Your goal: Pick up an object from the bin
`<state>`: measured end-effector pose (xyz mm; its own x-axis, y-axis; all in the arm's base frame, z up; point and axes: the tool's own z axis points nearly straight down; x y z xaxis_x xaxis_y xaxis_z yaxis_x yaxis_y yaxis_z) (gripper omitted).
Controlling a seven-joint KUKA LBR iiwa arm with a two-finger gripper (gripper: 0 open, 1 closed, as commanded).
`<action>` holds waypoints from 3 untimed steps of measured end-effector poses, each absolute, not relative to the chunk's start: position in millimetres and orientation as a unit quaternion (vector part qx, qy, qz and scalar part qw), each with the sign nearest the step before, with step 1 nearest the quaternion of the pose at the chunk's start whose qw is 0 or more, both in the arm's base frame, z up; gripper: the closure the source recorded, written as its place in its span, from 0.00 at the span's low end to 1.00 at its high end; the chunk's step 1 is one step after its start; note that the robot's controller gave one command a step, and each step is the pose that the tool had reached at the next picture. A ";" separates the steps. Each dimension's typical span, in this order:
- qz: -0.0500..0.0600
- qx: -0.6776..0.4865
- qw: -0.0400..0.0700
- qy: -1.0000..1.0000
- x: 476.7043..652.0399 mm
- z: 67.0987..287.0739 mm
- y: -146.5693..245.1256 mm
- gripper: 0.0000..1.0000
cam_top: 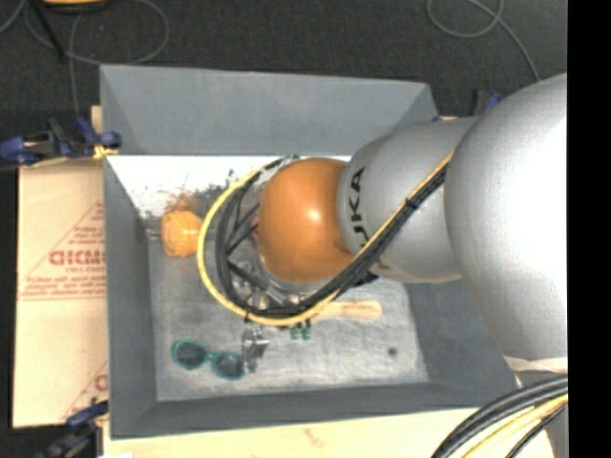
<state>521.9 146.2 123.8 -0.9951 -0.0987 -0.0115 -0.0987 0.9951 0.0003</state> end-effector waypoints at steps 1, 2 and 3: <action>-0.001 -0.104 -0.003 0.995 489.9 100.6 150.2 0.00; 0.001 -0.145 0.003 0.989 490.1 72.7 188.9 1.00; 0.001 -0.145 0.003 0.989 490.1 72.7 188.9 1.00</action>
Offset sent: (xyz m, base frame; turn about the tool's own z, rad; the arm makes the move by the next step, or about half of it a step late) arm -0.0343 0.0428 -0.0538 -0.1974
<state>490.1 188.9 72.7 -0.9580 -0.2866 -0.0064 -0.2866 0.9581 0.0013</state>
